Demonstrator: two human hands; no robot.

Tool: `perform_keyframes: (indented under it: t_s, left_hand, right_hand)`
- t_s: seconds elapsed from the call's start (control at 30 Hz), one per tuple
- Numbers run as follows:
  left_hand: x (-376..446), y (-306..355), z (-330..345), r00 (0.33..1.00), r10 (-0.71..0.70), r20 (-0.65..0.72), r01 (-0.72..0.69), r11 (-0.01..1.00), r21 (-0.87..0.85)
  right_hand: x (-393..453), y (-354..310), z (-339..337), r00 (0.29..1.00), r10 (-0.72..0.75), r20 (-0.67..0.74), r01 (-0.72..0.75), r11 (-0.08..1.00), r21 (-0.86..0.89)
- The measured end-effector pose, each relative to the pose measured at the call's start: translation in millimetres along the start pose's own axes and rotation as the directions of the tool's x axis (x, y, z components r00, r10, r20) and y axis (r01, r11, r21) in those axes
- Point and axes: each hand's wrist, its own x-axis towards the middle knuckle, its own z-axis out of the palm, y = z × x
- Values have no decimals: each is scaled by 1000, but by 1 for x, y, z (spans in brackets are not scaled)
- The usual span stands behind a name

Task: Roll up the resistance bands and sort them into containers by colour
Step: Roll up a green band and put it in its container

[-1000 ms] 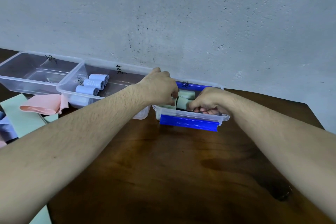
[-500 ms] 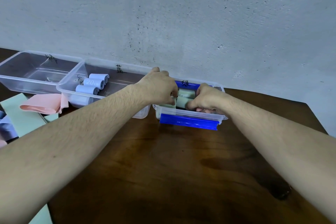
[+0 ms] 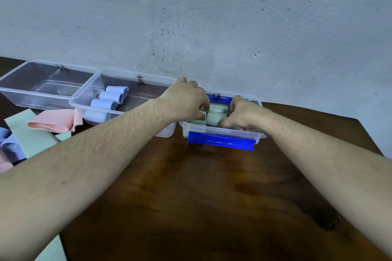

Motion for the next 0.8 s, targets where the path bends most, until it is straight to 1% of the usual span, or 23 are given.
perform_keyframes:
  t_s: [0.17, 0.3, 0.47, 0.6, 0.8]
  left_hand:
    - [1, 5, -3, 1000, 3, -19, -3, 1000, -15]
    - [4, 11, -1, 1000, 22, 18, -22, 999, 35]
    - [7, 13, 2, 996, 26, 85, -33, 996, 82]
    - [10, 13, 3, 991, 11, 132, -21, 997, 78]
    - [10, 14, 3, 996, 39, 74, -46, 995, 86]
  right_hand:
    - [0, 8, 0, 995, -84, -53, 84, 997, -1]
    - [-1, 8, 2, 988, -139, -63, 135, 989, -57]
    - [-2, 5, 4, 986, -150, -76, 136, 977, -163]
    - [-1, 5, 5, 984, -161, -80, 147, 978, -150]
    - [-1, 5, 6, 982, -181, -60, 170, 973, -158]
